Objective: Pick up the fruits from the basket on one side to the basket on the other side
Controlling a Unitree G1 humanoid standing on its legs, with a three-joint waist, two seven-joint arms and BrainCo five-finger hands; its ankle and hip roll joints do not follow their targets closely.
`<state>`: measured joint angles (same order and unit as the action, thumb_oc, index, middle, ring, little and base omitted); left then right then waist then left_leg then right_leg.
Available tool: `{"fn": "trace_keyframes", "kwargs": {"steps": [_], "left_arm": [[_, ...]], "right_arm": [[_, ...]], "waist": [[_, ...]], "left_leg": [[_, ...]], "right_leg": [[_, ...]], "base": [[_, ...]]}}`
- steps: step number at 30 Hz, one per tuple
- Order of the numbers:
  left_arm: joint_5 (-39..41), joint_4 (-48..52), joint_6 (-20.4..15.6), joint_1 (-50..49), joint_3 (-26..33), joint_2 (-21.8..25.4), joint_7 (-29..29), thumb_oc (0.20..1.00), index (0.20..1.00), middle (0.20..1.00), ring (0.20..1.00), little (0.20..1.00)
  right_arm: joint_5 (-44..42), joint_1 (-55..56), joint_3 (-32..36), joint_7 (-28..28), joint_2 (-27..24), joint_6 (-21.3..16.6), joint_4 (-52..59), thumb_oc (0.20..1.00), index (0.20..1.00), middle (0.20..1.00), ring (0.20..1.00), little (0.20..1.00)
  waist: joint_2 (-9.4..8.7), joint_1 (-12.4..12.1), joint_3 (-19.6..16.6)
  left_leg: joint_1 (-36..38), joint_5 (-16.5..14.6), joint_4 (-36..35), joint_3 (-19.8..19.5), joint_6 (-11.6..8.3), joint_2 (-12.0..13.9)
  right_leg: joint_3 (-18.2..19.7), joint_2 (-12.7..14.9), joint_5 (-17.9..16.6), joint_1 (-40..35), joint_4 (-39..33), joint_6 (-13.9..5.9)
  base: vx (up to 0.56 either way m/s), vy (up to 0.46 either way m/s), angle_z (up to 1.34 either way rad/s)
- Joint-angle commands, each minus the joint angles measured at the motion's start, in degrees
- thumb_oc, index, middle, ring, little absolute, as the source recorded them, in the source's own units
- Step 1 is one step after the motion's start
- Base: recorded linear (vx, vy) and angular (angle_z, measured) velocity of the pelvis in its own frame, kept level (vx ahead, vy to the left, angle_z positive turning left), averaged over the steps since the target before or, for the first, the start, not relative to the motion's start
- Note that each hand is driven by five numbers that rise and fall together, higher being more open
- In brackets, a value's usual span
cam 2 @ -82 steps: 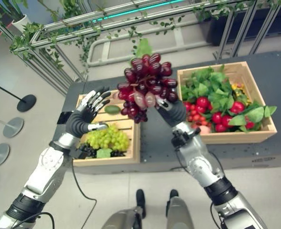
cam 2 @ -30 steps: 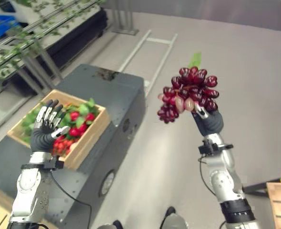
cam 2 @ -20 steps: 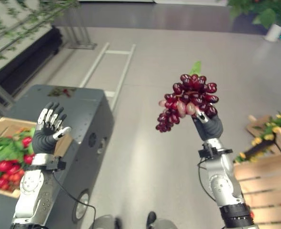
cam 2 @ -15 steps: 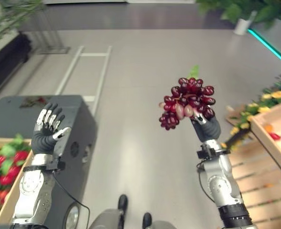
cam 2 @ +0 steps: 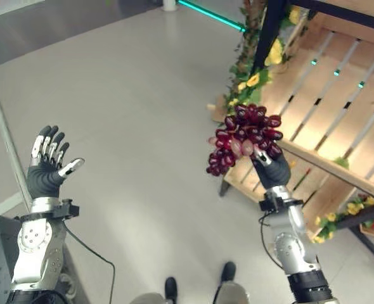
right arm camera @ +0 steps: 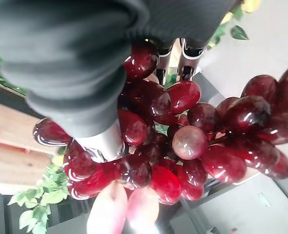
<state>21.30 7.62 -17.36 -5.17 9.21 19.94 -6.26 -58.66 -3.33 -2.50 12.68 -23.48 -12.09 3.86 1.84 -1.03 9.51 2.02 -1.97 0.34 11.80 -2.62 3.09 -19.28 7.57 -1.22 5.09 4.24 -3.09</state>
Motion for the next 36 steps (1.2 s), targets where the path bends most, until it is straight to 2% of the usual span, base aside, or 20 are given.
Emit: {"fn": "trace_keyframes", "kwargs": {"steps": [1, 4, 6, 8, 10, 11, 14, 16, 18, 22, 25, 26, 27, 28, 29, 31, 32, 35, 36], "left_arm": [[0.11, 2.61, -3.42, -1.22, 2.06, 2.32, -1.03, 1.0, 1.0, 1.0, 1.0, 1.0], [1.6, 2.13, -3.24, -0.65, 1.14, 1.38, -1.39, 1.0, 1.0, 1.0, 1.0, 1.0], [1.44, 2.12, -3.26, -0.67, 0.9, 1.24, -1.35, 1.0, 1.0, 1.0, 1.0, 1.0], [0.6, 2.04, -3.0, -1.23, 0.72, 0.62, -2.23, 1.0, 1.0, 1.0, 1.0, 1.0], [0.1, 1.76, -3.05, -1.47, 1.23, 0.67, -2.8, 1.0, 1.0, 1.0, 1.0, 1.0], [-0.12, 1.55, -3.16, -1.59, 1.27, 0.8, -3.07, 1.0, 1.0, 1.0, 1.0, 1.0], [-0.59, 1.39, -3.46, -2.14, 1.34, 0.76, -3.94, 1.0, 1.0, 1.0, 1.0, 1.0], [-0.89, 1.47, -3.42, -2.54, 1.73, 0.81, -3.76, 1.0, 1.0, 1.0, 1.0, 1.0], [-0.91, 1.59, -3.5, -2.88, 2.22, 0.56, -3.64, 1.0, 1.0, 1.0, 1.0, 1.0], [-1.53, 1.93, -3.74, -2.56, 2.57, 1.44, -3.43, 1.0, 1.0, 1.0, 1.0, 1.0], [-2.24, 1.39, -4.18, -2.45, 2.77, 2.32, -3.95, 1.0, 1.0, 1.0, 1.0, 1.0], [-2.23, 1.33, -4.23, -2.43, 2.77, 2.34, -3.95, 1.0, 1.0, 1.0, 1.0, 1.0], [-1.63, 1.25, -4.43, -2.77, 3.23, 3.06, -3.86, 1.0, 1.0, 1.0, 1.0, 1.0], [-1.58, 1.27, -4.5, -2.65, 3.71, 3.51, -3.98, 1.0, 1.0, 1.0, 1.0, 1.0], [-1.21, 1.07, -4.6, -2.64, 4.66, 3.38, -4.74, 1.0, 1.0, 1.0, 1.0, 1.0], [-1.2, 1.03, -4.62, -2.61, 4.68, 3.4, -4.74, 1.0, 1.0, 1.0, 1.0, 1.0], [-0.39, 0.86, -4.55, -3.09, 5.41, 3.33, -4.74, 1.0, 1.0, 1.0, 1.0, 1.0], [-0.44, 0.64, -4.18, -3.71, 5.25, 2.5, -4.18, 1.0, 1.0, 1.0, 1.0, 1.0], [-0.3, 0.79, -4.04, -3.78, 5.09, 2.27, -4.06, 1.0, 1.0, 1.0, 1.0, 1.0]], "right_arm": [[-0.68, -4.59, 3.44, 0.71, -0.33, -3.58, 3.7, 0.2, 0.2, 0.2, 0.2, 0.2], [-1.89, -3.91, 3.99, 0.23, -1.01, -3.83, 4.47, 0.2, 0.2, 0.2, 0.2, 0.2], [-1.69, -3.69, 4.12, -0.1, -1.24, -3.78, 4.56, 0.2, 0.2, 0.2, 0.2, 0.2], [-1.6, -3.23, 4.27, -0.62, -1.12, -3.42, 4.32, 0.2, 0.2, 0.2, 0.2, 0.2], [-1.57, -2.97, 4.76, -0.5, -0.96, -3.62, 3.91, 0.2, 0.2, 0.2, 0.2, 0.2], [-1.77, -2.86, 4.87, -0.49, -0.74, -3.88, 3.59, 0.2, 0.2, 0.2, 0.2, 0.2], [-1.05, -2.99, 4.07, -1.21, -0.56, -4.63, 1.78, 0.2, 0.2, 0.2, 0.2, 0.2], [-0.65, -3.1, 4.07, -1.72, -0.24, -4.76, 1.0, 0.2, 0.2, 0.2, 0.2, 0.2], [-0.29, -2.55, 4.23, -1.76, 0.47, -4.49, 1.34, 0.2, 0.2, 0.2, 0.2, 0.2], [1.05, -1.55, 5.41, -1.58, 1.35, -4.58, 1.82, 0.2, 0.2, 0.2, 0.2, 0.2], [1.66, -1.8, 5.55, -1.75, 1.93, -4.79, 1.85, 0.2, 0.2, 0.2, 0.2, 0.2], [1.66, -1.8, 5.53, -1.75, 1.93, -4.8, 1.85, 0.2, 0.2, 0.2, 0.2, 0.2], [2.02, -2.6, 5.38, -2.04, 2.14, -4.98, 1.01, 0.2, 0.2, 0.2, 0.2, 0.2], [1.95, -3.1, 5.58, -2.28, 2.28, -5.07, 0.87, 0.2, 0.2, 0.2, 0.2, 0.2], [1.05, -3.74, 5.49, -2.26, 2.71, -5.24, 0.62, 0.2, 0.2, 0.2, 0.2, 0.2], [1.03, -3.79, 5.48, -2.24, 2.72, -5.26, 0.58, 0.2, 0.2, 0.2, 0.2, 0.2], [1.37, -3.28, 5.75, -2.41, 2.13, -5.31, 0.23, 0.2, 0.2, 0.2, 0.2, 0.2], [1.41, -2.55, 7.37, -2.95, 1.46, -5.43, 0.02, 0.2, 0.2, 0.2, 0.2, 0.2], [1.51, -2.87, 7.77, -3.51, 1.28, -5.77, -0.31, 0.2, 0.2, 0.2, 0.2, 0.2]], "waist": [[-3.21, -0.9, -3.08], [-4.21, -0.96, -1.5], [-4.55, -1.16, -1.17], [-5.17, -2.16, -1.05], [-5.35, -2.39, -1.1], [-5.33, -2.54, -1.33], [-4.51, -4.15, -1.32], [-3.94, -4.46, -1.66], [-3.88, -4.67, -2.25], [-3.38, -2.52, -3.3], [-3.12, -1.46, -3.24], [-3.14, -1.67, -3.27], [-2.68, -1.4, -2.71], [-2.65, -1.57, -2.56], [-3.05, -2.01, -2.56], [-2.98, -2.01, -2.44], [-3.55, -1.48, -1.98], [-3.53, -0.9, -1.43], [-3.31, -1.03, -1.25]], "left_leg": [[-0.82, -4.28, 11.65, 5.11, -0.58, 2.63], [-4.39, 0.32, 22.9, 4.42, -3.1, 6.16], [-4.99, 0.99, 24.99, 4.67, -3.45, 6.8], [-8.89, -0.14, 24.88, 1.21, -2.47, 2.67], [-11.28, -2.38, 21.11, -0.34, -1.26, 0.76], [-12.09, -1.53, 17.81, -1.14, -0.87, 0.14], [-14.38, 2.84, 9.47, -7.92, -1.16, -3.07], [-14.97, 5.14, 6.68, -9.51, -1.38, -3.88], [-13.24, 3.77, 6.29, -10.33, -0.3, -4.88], [-10.29, 1.69, 5.19, -8.07, 1.94, -5.62], [-8.34, 0.19, 4.35, -4.54, 3.13, -5.3], [-8.3, 0.19, 4.25, -4.31, 3.16, -5.28], [-7.11, -0.35, 3.41, -1.92, 3.55, -4.45], [-6.43, -0.73, 2.84, -0.08, 3.25, -3.95], [-5.25, -2.03, 2.79, 2.99, 2.42, -3.47], [-5.14, -2.08, 2.83, 2.98, 2.39, -3.38], [-5.04, -3.26, 4.36, 3.77, 2.18, -3.39], [-5.22, -4.44, 6.39, 3.55, 2.57, -3.49], [-4.99, -4.58, 6.11, 3.85, 2.6, -3.42]], "right_leg": [[0.6, -1.46, 5.67, -0.94, 2.3, -2.11], [-0.1, -2.26, 6.84, -3.29, 1.83, -0.1], [-0.24, -2.36, 6.99, -4.06, 1.48, 0.38], [1.04, -2.63, 7.06, -5.06, 0.71, 0.79], [1.95, -3.04, 7.2, -5.73, 0.19, 0.21], [2.49, -3.31, 7.03, -5.71, -0.25, -0.1], [5.48, -5.23, 7.77, -7.53, -1.18, -0.31], [6.81, -6.01, 7.89, -8.11, -1.54, -0.32], [7.92, -5.81, 8.92, -8.73, -0.48, -0.53], [9.4, -4.12, 10.89, -7.81, 6.18, -1.75], [11.39, -2.18, 9.47, -4.37, 10.21, -4.03], [11.64, -2.18, 9.49, -4.21, 10.35, -4.06], [10.93, -0.99, 8.19, -1.15, 12.99, -4.6], [8.51, 0.17, 7.98, 0.07, 12.64, -4.8], [2.34, 2.49, 6.41, 0.57, 7.8, -4.95], [2.29, 2.35, 6.21, 0.27, 7.42, -4.94], [1.82, 1.59, 5.2, 1.15, 4.14, -4.55], [5.06, 0.75, 5.89, 0.79, 4.38, -4.04], [4.62, 0.6, 5.91, 0.81, 4.23, -3.78]], "base": [[0.1, -0.345, 0.05], [0.09, -0.309, 0.1], [0.08, -0.177, -0.14], [0.12, -0.131, 0.01], [0.14, -0.049, 0.01], [0.2, 0.008, -0.21], [0.22, 0.039, -0.4], [0.22, 0.067, -0.8], [0.27, 0.138, -0.63], [0.26, 0.215, -0.73], [0.11, 0.178, -0.56], [0.07, 0.16, -0.77], [0.03, 0.146, -0.91], [0.07, 0.155, -1.19], [0.04, 0.051, -1.34], [0.05, -0.017, -1.36], [0.11, -0.054, -0.94], [0.09, -0.071, -0.15], [0.05, -0.09, 0.02]]}}
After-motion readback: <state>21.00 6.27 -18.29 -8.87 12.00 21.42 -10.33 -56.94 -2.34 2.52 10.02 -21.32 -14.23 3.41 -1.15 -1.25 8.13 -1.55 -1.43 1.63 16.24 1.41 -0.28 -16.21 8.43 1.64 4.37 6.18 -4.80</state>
